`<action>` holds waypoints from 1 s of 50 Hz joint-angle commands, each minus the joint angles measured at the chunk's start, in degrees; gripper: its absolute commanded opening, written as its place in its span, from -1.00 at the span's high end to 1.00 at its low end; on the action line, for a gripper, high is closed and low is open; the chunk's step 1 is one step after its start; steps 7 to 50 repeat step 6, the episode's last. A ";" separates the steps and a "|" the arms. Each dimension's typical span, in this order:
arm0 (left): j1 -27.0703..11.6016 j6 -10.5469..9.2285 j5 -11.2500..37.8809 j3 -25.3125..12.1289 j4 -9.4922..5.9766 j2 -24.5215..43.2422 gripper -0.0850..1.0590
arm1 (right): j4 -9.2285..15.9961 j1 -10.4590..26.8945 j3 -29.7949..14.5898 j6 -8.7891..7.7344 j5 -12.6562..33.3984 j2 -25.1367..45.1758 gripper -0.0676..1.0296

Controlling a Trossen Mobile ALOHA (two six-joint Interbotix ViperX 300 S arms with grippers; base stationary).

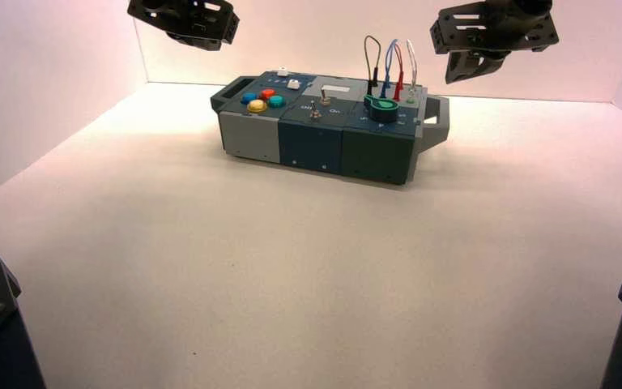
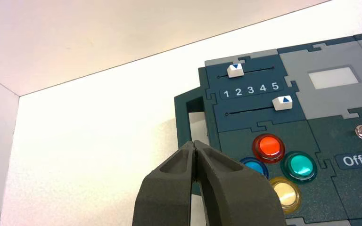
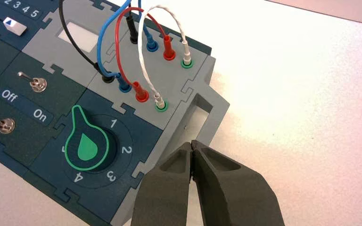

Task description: Move the bottom slider to position 5.

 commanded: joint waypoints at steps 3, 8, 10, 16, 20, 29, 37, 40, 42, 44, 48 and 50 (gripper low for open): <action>0.26 0.09 -0.79 -1.05 0.09 -1.32 0.91 | -0.09 0.00 -1.41 0.09 -0.44 -0.70 0.92; 0.26 0.09 -0.79 -1.05 0.09 -1.23 0.91 | -0.09 0.00 -1.41 0.00 -0.44 -0.70 0.92; 0.26 0.09 -0.79 -1.05 0.09 -1.23 0.91 | -0.09 0.00 -1.41 0.00 -0.44 -0.70 0.92; 0.26 0.09 -0.79 -1.05 0.09 -1.23 0.91 | -0.09 0.00 -1.41 0.00 -0.44 -0.70 0.92; 0.26 0.09 -0.79 -1.05 0.09 -1.23 0.91 | -0.09 0.00 -1.41 0.00 -0.44 -0.70 0.92; 0.26 0.09 -0.79 -1.05 0.09 -1.23 0.91 | -0.09 0.00 -1.41 0.00 -0.44 -0.70 0.92; 0.26 0.09 -0.79 -1.05 0.09 -1.23 0.91 | -0.09 0.00 -1.41 0.00 -0.44 -0.70 0.92; 0.26 0.09 -0.79 -1.05 0.09 -1.23 0.91 | -0.09 0.00 -1.41 0.00 -0.44 -0.70 0.92; 0.26 0.09 -0.79 -1.05 0.09 -1.23 0.91 | -0.09 0.00 -1.41 0.00 -0.44 -0.70 0.92; 0.26 0.09 -0.79 -1.05 0.09 -1.23 0.91 | -0.09 0.00 -1.41 0.00 -0.44 -0.70 0.92; 0.26 0.09 -0.79 -1.05 0.09 -1.23 0.91 | -0.09 0.00 -1.41 0.00 -0.44 -0.70 0.92; 0.26 0.09 -0.79 -1.05 0.09 -1.23 0.91 | -0.09 0.00 -1.41 0.00 -0.44 -0.70 0.92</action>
